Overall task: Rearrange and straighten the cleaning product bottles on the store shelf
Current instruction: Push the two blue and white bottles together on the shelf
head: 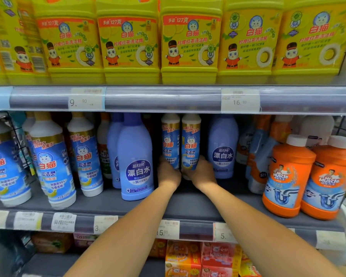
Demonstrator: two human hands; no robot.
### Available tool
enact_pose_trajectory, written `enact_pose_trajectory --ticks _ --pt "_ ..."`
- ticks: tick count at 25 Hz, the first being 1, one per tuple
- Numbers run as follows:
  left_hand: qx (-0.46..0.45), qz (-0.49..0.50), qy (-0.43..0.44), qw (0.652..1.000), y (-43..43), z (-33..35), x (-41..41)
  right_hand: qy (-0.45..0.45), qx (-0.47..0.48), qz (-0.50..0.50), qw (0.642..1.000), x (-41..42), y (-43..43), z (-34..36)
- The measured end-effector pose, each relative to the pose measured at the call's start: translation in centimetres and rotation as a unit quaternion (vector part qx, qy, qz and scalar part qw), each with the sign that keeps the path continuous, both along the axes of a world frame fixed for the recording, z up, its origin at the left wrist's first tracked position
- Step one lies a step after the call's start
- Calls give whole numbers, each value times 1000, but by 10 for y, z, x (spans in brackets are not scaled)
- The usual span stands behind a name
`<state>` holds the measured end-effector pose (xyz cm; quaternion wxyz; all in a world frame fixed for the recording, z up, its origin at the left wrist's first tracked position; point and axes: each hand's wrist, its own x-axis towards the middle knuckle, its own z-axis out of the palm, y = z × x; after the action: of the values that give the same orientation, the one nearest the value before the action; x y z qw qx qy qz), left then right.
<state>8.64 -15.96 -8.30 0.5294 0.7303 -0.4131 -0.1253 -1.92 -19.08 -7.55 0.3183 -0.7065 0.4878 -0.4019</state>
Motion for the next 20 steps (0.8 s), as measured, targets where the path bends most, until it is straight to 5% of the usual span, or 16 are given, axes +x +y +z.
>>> enact_pose_trajectory --ticks 12,18,20 --pt "63 -21 -17 998 4 1 3 -1 -3 5 1000 3 8 3" --pt "210 -134 -147 957 49 24 1 220 44 15 974 -1 25 27" --pt "214 -180 -137 950 82 27 5 224 55 5 973 -5 37 34"
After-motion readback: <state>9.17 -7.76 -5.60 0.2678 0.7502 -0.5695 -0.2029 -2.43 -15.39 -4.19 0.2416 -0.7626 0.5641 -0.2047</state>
